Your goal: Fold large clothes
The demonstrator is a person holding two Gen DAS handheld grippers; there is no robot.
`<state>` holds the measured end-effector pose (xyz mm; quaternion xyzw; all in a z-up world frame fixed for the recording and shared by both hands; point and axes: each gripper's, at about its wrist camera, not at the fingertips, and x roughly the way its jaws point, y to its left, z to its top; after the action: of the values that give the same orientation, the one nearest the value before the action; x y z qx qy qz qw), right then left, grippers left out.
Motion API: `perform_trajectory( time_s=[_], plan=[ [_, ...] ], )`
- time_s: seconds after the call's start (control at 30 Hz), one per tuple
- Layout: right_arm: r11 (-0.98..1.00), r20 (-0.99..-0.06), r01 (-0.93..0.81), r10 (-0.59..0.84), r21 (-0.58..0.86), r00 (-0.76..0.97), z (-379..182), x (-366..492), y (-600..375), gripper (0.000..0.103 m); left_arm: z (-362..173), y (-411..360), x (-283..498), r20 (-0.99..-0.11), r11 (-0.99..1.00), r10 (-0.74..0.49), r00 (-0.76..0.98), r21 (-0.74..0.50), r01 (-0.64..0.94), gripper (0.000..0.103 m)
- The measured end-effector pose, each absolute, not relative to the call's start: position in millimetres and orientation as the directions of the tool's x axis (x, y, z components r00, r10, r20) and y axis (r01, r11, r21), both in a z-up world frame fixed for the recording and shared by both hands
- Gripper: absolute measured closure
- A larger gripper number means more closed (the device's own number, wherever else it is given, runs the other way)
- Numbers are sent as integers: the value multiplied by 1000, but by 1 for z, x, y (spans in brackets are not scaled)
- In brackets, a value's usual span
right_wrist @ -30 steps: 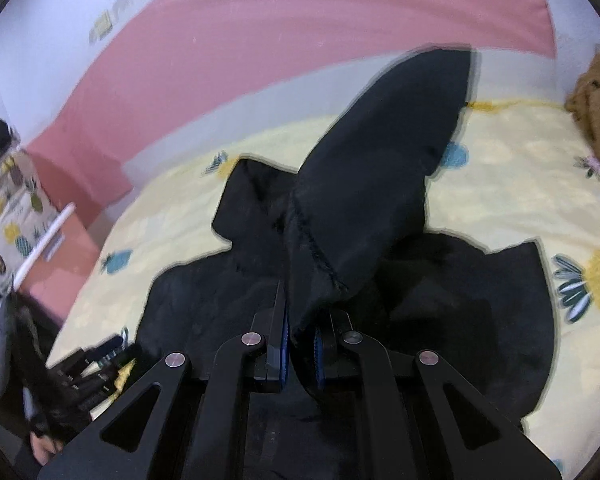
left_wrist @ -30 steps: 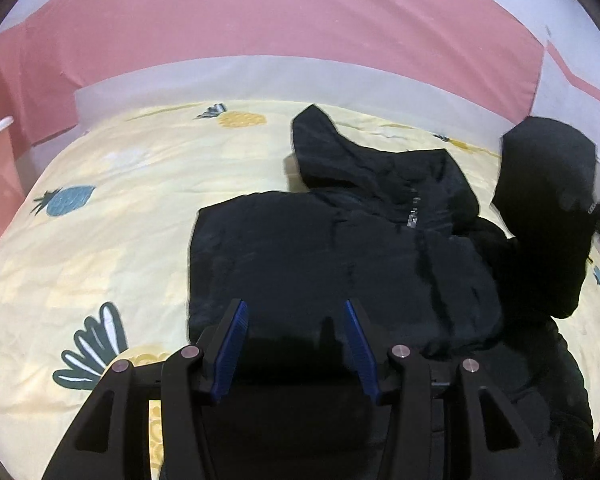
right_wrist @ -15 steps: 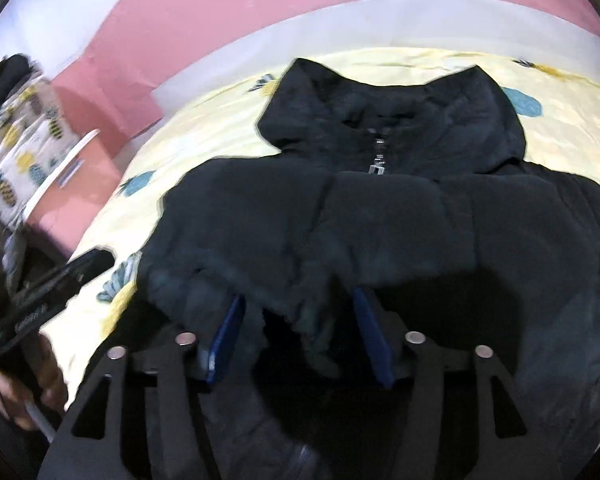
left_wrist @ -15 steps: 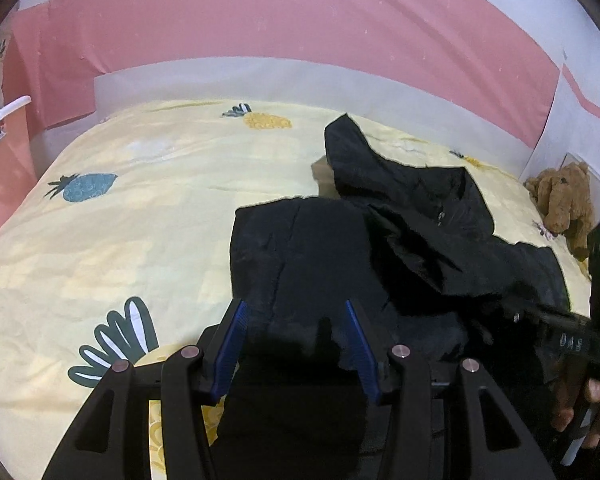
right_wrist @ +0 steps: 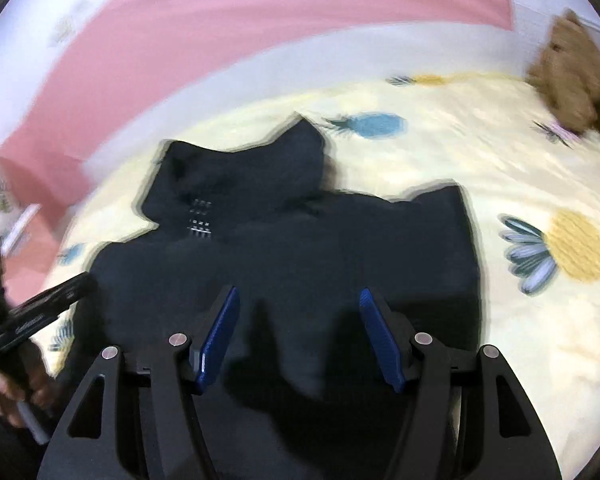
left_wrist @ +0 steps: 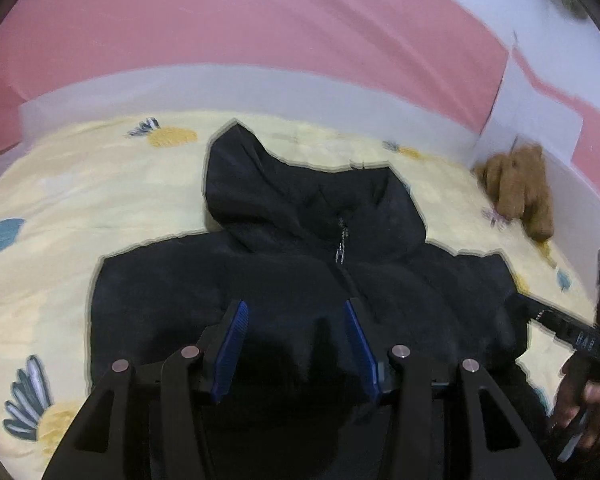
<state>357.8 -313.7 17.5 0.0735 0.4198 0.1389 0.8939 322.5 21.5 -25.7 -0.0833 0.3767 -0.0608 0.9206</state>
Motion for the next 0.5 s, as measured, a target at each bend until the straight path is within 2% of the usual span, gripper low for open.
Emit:
perform_trajectory(
  time_s=[0.1,0.2,0.33,0.43,0.5],
  plan=[
    [959,-770,-185,284,217,571,-19,365,-315,45,-65,12,332,-741,988,-137,657,-149,39,56],
    [967,-775,-187,249,171,580,-29,365,-303,45,-85,10,327,-734,989,-132,666,-138,44,56],
    [972,-791,-182,229,150,567,-22,369,-301,45,-82,8,328,-743,990,-124,657,-136,33,56],
    [969,-745,-193,244,156,621,6,365,-318,45,-63,14,322,-745,986,-144,652,-165,29,57],
    [976,-728,-174,214,130,651,19,372,-327,45,-39,18,315,-694,979,-177,697,-197,53,57]
  ],
)
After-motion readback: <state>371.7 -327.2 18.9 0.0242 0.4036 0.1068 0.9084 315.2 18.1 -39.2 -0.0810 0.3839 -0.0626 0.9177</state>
